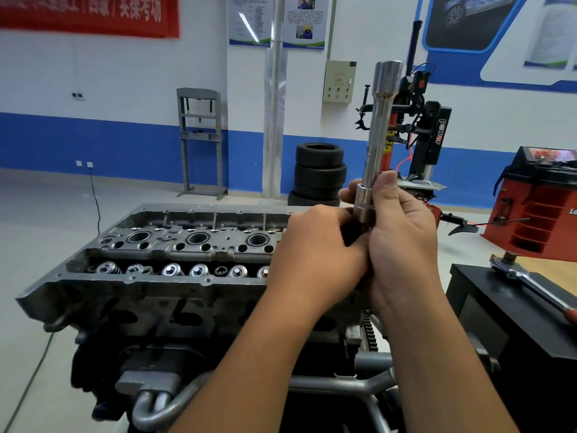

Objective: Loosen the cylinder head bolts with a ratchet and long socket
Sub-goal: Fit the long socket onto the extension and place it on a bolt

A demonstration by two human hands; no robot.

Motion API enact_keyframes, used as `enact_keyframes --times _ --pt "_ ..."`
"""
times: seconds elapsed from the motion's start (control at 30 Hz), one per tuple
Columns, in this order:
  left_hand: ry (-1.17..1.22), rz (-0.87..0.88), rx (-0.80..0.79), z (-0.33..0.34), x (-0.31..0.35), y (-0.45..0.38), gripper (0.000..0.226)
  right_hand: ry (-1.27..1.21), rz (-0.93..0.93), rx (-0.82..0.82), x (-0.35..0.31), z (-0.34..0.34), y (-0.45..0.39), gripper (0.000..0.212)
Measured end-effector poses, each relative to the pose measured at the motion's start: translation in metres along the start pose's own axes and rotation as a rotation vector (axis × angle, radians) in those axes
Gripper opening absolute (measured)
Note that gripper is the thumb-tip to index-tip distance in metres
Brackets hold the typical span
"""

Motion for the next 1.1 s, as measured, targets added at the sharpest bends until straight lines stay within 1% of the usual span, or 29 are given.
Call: enact_keyframes --times 0.07,0.17,0.23,0.3,0.37,0.5,0.6,0.67,0.73,0.8,0.87,0.9,1.03,1.1 --pt "-0.031 0.009 0.017 0.0003 0.0026 0.0014 0.026 0.003 0.003 0.000 0.0008 -0.0015 -0.0007 0.041" --pt "-0.045 0.022 -0.003 0.0018 0.0048 0.0021 0.029 0.002 -0.024 -0.015 -0.0029 -0.0020 0.0001 0.032" --pt "-0.053 0.031 -0.011 0.0019 0.0058 0.0027 0.029 0.042 -0.053 -0.012 -0.0052 -0.0036 0.0006 0.037" --pt "-0.052 0.035 -0.012 0.0016 0.0053 0.0026 0.028 0.063 -0.057 -0.013 -0.0046 -0.0035 0.0006 0.038" --pt "-0.022 0.032 -0.022 0.0003 0.0044 0.0019 0.027 0.058 -0.037 -0.018 -0.0016 -0.0026 -0.0002 0.036" --pt "0.041 0.042 -0.092 0.0009 0.0038 -0.0002 0.023 0.018 -0.009 -0.017 0.0020 -0.0027 -0.0023 0.039" --pt "0.043 0.043 -0.081 0.0013 0.0019 -0.0004 0.020 -0.040 -0.017 -0.027 -0.0003 -0.0019 -0.0020 0.029" --pt "0.054 0.025 -0.049 0.0010 0.0006 0.0003 0.021 -0.029 -0.030 -0.019 -0.0020 -0.0029 -0.0015 0.038" --pt "0.066 0.005 -0.027 -0.0007 -0.0005 0.0004 0.025 -0.025 -0.023 -0.025 -0.0012 -0.0024 -0.0017 0.037" --pt "0.105 0.010 -0.042 -0.0017 -0.0003 -0.0009 0.020 -0.039 -0.007 -0.035 0.0007 -0.0009 -0.0016 0.034" --pt "0.153 0.020 -0.086 -0.0016 -0.0001 -0.0025 0.009 -0.050 0.011 -0.023 0.0019 -0.0005 -0.0019 0.039" --pt "0.160 0.022 -0.102 -0.0018 -0.0001 -0.0029 0.007 -0.056 0.018 -0.022 0.0026 -0.0002 -0.0024 0.040" --pt "0.177 0.029 -0.073 -0.0037 -0.0025 -0.0028 0.006 -0.075 0.012 -0.036 -0.0004 0.0008 -0.0023 0.036" --pt "0.188 0.020 -0.059 -0.0038 -0.0040 -0.0026 0.008 -0.076 0.002 -0.040 -0.0019 -0.0004 -0.0014 0.041"
Point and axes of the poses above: each hand's wrist, its own y-axis away from the middle knuckle, its own z-axis out of the palm, x = y × z, the point moved 6 cm from there along -y, towards the middle knuckle, and after that the axes turned 8 degrees about -x, right-handed, at the moved point
